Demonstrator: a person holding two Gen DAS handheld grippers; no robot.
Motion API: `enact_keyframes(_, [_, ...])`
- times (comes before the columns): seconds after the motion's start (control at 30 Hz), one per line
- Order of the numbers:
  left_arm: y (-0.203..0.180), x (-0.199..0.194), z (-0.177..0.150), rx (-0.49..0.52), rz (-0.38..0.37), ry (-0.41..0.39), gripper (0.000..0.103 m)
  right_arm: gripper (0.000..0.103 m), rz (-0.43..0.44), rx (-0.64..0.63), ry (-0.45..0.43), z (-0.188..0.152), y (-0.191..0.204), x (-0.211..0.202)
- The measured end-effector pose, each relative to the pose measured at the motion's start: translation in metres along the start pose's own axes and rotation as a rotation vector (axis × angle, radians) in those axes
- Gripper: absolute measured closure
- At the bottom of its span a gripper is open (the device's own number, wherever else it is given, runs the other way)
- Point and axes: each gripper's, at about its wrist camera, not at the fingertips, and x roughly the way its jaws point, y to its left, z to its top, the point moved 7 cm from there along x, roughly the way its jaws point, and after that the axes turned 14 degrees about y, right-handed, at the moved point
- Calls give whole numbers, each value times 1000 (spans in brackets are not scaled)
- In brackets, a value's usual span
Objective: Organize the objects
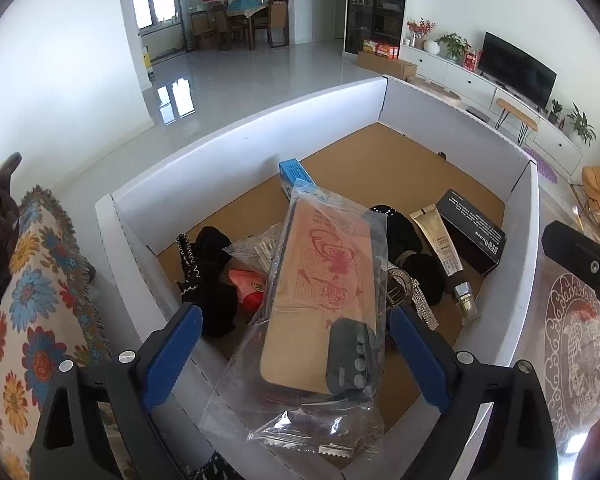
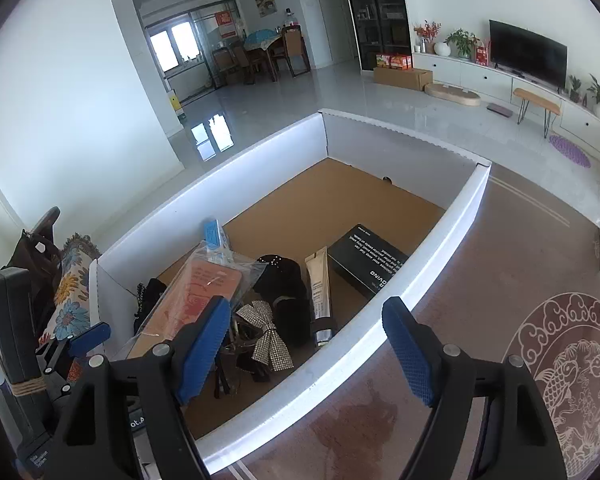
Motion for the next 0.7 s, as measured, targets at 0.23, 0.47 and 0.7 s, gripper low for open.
enact_keyframes(0.23, [5,-20,-10,31,85,17,7,13,-67,-26,63,6,-3,-4])
enact_keyframes(0.47, [13,-31,-11,26,88,-39,7,13,-134,-111,75,11,14,-3])
enact_keyframes(0.7, [15,-39,-11,10,76,-67,7,13,-133,-115,55,16,15,-6])
